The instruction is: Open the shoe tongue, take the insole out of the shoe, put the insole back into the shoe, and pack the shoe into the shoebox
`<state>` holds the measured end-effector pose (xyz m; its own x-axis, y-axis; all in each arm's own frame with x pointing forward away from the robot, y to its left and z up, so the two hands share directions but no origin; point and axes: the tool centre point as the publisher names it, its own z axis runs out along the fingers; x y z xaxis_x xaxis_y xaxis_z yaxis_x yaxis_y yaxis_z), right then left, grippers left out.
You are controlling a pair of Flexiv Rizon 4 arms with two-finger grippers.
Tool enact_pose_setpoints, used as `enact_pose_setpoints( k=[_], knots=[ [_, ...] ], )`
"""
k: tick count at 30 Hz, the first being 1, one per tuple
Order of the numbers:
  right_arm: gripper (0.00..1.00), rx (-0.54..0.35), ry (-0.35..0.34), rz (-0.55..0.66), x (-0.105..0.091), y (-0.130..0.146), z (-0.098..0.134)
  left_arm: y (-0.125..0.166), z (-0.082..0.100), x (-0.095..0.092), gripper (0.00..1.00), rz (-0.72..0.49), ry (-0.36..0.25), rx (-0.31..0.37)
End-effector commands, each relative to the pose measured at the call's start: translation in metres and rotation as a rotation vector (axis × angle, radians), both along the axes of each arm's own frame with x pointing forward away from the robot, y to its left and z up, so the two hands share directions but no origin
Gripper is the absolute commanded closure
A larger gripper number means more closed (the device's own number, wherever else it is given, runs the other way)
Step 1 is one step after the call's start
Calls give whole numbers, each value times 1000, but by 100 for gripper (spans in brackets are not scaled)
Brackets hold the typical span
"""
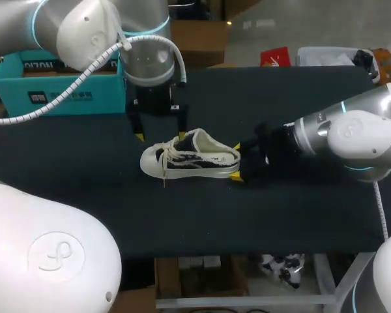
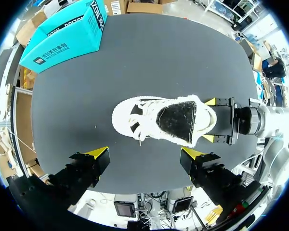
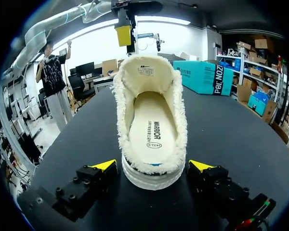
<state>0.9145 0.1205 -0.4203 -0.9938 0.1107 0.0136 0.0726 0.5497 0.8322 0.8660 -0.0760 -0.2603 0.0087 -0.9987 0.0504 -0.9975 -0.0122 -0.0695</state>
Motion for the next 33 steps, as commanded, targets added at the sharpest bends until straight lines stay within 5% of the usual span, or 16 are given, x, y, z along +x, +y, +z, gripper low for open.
enact_pose_setpoints(
  k=[1,33],
  knots=[
    [0,16,-11,-28,-2,1,-3,2,-7,9,0,-6,18,-8],
    [0,101,19,12,14,21,-12,-16,-27,39,0,-19,63,0]
  ],
)
